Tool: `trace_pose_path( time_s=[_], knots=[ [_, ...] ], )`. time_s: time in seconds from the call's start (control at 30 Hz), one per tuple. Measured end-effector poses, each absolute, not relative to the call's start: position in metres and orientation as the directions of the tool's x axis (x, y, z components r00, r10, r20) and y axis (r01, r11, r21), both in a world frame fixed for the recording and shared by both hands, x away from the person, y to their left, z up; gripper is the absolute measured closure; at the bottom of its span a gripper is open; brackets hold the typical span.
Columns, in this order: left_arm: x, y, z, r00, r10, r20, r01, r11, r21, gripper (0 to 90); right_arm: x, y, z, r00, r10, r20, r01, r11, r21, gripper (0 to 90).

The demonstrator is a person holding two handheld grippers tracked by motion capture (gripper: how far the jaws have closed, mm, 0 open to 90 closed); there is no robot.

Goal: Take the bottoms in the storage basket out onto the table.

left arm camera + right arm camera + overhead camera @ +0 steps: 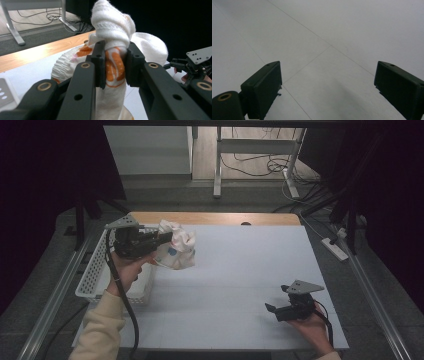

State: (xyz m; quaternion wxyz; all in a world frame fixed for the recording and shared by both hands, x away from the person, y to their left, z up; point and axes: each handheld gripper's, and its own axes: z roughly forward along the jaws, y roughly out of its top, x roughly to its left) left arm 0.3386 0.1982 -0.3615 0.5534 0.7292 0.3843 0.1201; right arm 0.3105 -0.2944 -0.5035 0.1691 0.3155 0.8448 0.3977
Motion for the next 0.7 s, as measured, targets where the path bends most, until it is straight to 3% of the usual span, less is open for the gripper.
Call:
trace_pose_path(
  time_s=[0.7],
  knots=[
    [0.35, 0.171, -0.366, 0.7, 0.665, -0.26, 0.449, -0.128, 0.884, 73.3, 0.31, -0.296, -0.503, -0.74, 0.672, -0.034, 0.396, 0.476, 0.785, 7.7]
  ],
)
